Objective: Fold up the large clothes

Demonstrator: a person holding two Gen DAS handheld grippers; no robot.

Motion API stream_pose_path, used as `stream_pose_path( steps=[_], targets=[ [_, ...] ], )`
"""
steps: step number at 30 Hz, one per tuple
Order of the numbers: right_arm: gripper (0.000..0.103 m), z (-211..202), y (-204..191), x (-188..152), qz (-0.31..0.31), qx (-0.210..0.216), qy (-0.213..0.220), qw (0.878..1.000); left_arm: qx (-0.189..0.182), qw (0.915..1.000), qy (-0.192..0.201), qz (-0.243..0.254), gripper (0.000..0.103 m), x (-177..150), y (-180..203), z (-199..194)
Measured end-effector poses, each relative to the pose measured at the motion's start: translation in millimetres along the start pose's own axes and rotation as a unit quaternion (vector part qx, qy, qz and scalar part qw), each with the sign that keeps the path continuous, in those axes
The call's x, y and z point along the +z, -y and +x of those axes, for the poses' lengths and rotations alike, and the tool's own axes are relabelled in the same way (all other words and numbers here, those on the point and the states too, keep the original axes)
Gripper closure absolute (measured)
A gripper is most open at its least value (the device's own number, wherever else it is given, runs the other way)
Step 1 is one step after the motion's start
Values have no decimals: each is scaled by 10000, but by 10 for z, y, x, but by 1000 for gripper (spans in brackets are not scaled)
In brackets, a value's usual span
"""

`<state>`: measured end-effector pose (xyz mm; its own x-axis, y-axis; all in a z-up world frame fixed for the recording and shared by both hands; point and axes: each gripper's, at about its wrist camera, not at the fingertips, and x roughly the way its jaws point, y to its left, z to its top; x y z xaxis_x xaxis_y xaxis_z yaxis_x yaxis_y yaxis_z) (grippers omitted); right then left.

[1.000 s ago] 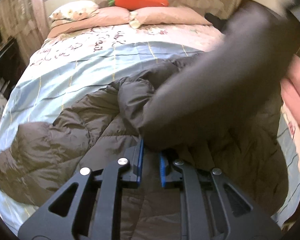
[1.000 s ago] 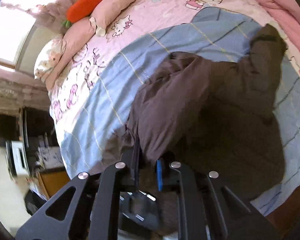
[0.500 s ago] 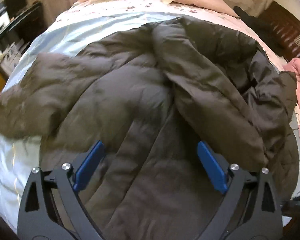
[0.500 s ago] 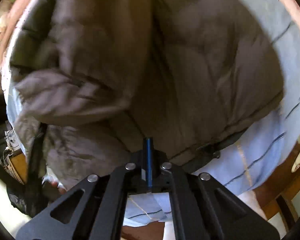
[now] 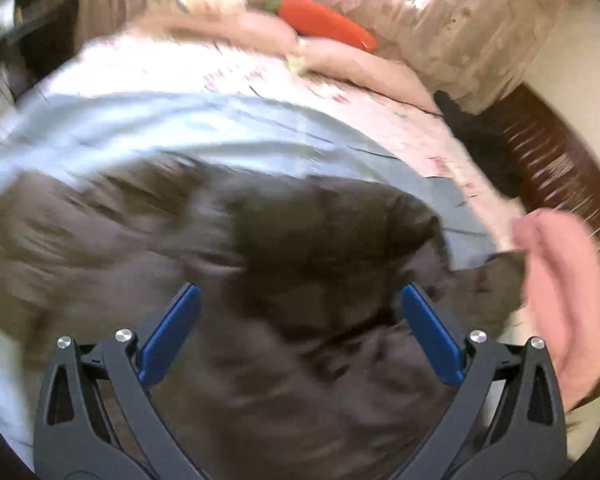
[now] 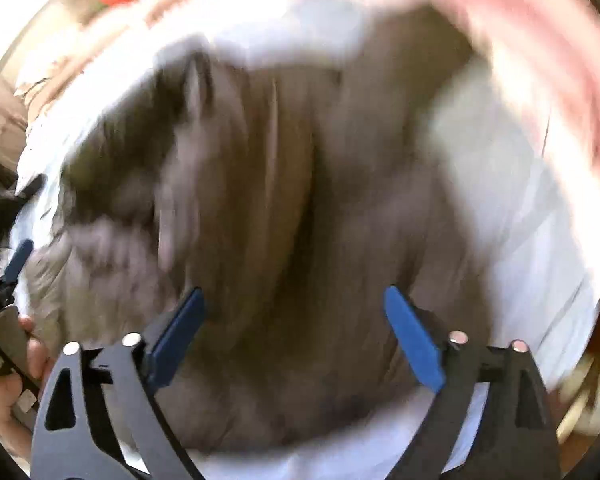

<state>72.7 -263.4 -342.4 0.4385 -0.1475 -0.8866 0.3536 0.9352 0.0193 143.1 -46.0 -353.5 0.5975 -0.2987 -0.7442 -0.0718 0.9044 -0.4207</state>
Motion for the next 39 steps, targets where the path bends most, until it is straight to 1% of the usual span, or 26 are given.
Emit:
stream_pose_path(
  steps=[1, 2, 3, 5, 6, 8, 9, 10, 11, 13, 16, 19, 21, 23, 25, 27, 28, 29, 31, 32, 34, 35, 36, 37, 38, 39],
  targets=[
    [7, 53, -40, 125, -154, -81, 196, 9997, -147, 9997, -20, -198, 2, -49, -21, 93],
    [7, 171, -97, 271, -302, -138, 300, 9990, -155, 9990, -111, -397, 2, -117, -52, 267],
    [7, 317, -178, 389, -406, -196, 280, 9986, 44, 9986, -274, -460, 2, -188, -69, 442],
    [7, 712, -193, 517, -573, -187, -96, 9981, 448, 9973, -469, -336, 2, -331, -103, 661],
    [7, 874, -244, 562, -652, -231, -280, 9972, 828, 9951, -527, -130, 2, -423, -117, 774],
    [8, 1287, -427, 605, -928, -573, -763, 9911, 1139, 9917, -576, 158, 2, -539, -136, 882],
    [11, 1400, -466, 529, -1025, -506, -922, 9892, 1206, 9903, -588, 374, 2, -606, -131, 934],
    [25, 1545, -506, 485, -1068, -314, -1091, 9878, 1270, 9887, -576, 543, 2, -644, -135, 946],
    [35, 1577, -490, 437, -1013, -221, -1151, 9879, 1358, 9858, -559, 815, 2, -689, -118, 966],
    [36, 1579, -502, 351, -946, -183, -1057, 9897, 1377, 9836, -553, 1027, 2, -716, -129, 968],
    [35, 1518, -574, 176, -1118, -140, -1119, 9873, 1354, 9835, -652, 1011, 2, -619, -216, 942],
    [35, 1436, -587, -99, -1068, 249, -1392, 9842, 1705, 9758, -709, 1169, 2, -449, -221, 919],
    [35, 1402, -608, -225, -965, 385, -1532, 9827, 1868, 9716, -679, 1282, 2, -367, -229, 878],
    [33, 1403, -591, -356, -757, 386, -1472, 9855, 1905, 9698, -702, 1349, 2, -357, -287, 877],
    [24, 1449, -533, -378, -597, 322, -1443, 9872, 1936, 9656, -869, 1504, 2, -417, -346, 966],
    [23, 1457, -431, -250, -564, 560, -1793, 9806, 2056, 9564, -847, 1893, 2, -446, -302, 947],
    [24, 1370, -394, -115, -744, 692, -1877, 9770, 2021, 9567, -756, 1955, 2, -433, -253, 802],
    [24, 1211, -359, 15, -918, 698, -1642, 9797, 1956, 9588, -623, 1961, 2, -396, -203, 675],
    [23, 851, -258, 257, -1138, 588, -859, 9880, 1650, 9662, -131, 1977, 2, -216, -32, 202],
    [14, 634, -240, 438, -1266, 526, -288, 9901, 1559, 9675, 169, 1984, 2, -126, 41, 14],
    [4, 399, -278, 788, -1370, 476, 731, 9867, 1333, 9711, 826, 1797, 2, 106, 129, -227],
    [4, 411, -333, 890, -1395, 486, 999, 9840, 1267, 9743, 902, 1631, 2, 193, 125, -203],
    [4, 450, -397, 938, -1463, 471, 1149, 9814, 1251, 9790, 808, 1390, 2, 342, 84, -29],
    [4, 655, -541, 1063, -1572, 307, 1137, 9805, 1300, 9814, 717, 1217, 2, 410, 64, 129],
    [4, 804, -671, 1119, -1625, 182, 1057, 9809, 1231, 9854, 659, 975, 2, 494, -24, 338],
    [4, 1027, -786, 1198, -1641, 82, 939, 9819, 1013, 9908, 565, 691, 2, 553, -160, 580]
  ],
)
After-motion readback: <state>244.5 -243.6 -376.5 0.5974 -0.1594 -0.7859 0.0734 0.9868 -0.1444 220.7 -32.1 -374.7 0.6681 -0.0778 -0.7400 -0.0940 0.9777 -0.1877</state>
